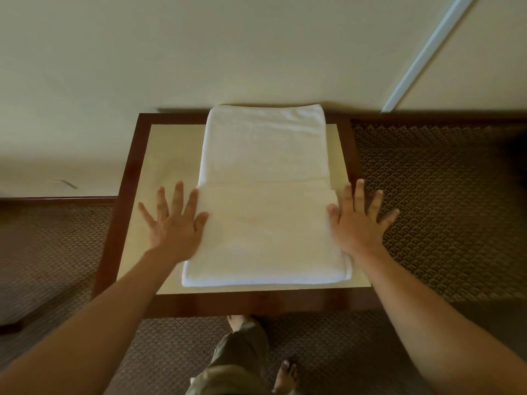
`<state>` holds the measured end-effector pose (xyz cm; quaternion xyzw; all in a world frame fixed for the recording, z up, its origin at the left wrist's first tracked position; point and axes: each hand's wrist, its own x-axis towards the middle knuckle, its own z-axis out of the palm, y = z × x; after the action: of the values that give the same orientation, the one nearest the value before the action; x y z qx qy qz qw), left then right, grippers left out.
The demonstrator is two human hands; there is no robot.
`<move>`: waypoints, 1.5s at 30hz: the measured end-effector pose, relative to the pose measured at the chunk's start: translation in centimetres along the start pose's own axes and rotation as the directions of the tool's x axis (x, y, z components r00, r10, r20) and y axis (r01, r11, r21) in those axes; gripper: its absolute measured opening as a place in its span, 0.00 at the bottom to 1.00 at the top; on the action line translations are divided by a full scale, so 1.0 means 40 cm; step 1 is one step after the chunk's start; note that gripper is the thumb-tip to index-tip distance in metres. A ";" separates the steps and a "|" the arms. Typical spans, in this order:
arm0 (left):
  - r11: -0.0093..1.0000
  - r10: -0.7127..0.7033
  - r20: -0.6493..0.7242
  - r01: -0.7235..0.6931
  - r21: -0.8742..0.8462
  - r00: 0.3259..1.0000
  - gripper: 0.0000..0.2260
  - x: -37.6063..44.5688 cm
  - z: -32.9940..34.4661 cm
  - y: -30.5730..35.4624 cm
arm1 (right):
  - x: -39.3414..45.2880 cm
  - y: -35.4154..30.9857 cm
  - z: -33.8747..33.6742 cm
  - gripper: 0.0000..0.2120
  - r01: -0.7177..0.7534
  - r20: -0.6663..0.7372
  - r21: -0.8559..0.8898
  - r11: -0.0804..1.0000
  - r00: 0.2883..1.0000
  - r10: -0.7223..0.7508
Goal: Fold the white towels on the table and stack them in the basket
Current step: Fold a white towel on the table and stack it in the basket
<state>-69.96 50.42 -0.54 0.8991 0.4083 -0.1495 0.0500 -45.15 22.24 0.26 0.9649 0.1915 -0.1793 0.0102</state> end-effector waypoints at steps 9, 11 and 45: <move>0.934 0.344 -0.010 -0.343 -0.096 0.939 0.29 -0.154 0.053 0.159 | -0.222 -0.084 0.101 0.31 0.432 0.004 0.005 0.902 0.902 -0.432; 0.964 0.225 -0.024 -0.226 -0.143 0.974 0.28 -0.169 0.083 0.064 | -0.213 -0.018 0.106 0.29 0.352 -0.014 -0.004 0.936 0.936 -0.352; 0.634 0.105 -0.088 -0.135 -0.761 0.991 0.14 -0.580 0.062 -0.063 | -0.480 0.302 0.073 0.20 0.500 -0.118 0.518 0.694 0.846 -0.520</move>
<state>-86.84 34.87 4.36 0.8212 0.3733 0.0567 0.4278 -58.19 3.75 3.67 0.8342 0.3939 -0.2389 -0.3030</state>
